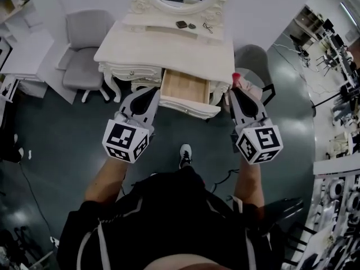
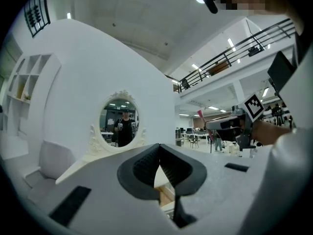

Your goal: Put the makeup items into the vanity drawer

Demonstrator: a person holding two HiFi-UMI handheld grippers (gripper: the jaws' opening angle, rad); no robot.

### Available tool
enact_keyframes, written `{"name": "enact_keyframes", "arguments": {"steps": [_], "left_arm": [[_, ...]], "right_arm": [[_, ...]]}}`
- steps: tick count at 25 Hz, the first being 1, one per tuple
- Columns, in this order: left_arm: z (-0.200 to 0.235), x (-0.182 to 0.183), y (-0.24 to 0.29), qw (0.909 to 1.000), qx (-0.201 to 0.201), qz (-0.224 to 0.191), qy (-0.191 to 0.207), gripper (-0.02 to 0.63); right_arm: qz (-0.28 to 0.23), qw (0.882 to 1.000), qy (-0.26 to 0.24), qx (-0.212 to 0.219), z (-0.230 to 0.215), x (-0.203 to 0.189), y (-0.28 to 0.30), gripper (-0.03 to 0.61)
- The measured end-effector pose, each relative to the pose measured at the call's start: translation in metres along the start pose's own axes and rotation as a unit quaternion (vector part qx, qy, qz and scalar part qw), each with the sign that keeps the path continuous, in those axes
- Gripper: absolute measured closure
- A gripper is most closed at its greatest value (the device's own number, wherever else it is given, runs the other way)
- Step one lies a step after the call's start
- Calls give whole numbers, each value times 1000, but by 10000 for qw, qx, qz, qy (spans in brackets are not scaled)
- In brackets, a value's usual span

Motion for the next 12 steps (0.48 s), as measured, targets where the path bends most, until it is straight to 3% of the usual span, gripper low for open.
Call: {"name": "enact_keyframes", "arguments": {"steps": [2,6,12], "left_arm": [[6,0,17,9999,97,14,65,609],[10,1,57,9990,-20,34,-451,609],[22,-4,112,9985,344,237,-359,609]], "right_arm": [[-30,9996,70,254,-11,-1,18,528],[-64,9981,118,600,-39,5,45,528],[-38,9965,-47,833,-89,1,88,528]]}}
Point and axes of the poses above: the fingertips, and each gripper's own axes: y forward along the fingers, z to its left, x out of its top, the point moved 1 cm from there along -y, backward along the fingers, and after that the axes turned 4 degrees about x, right-handed, at the moved point
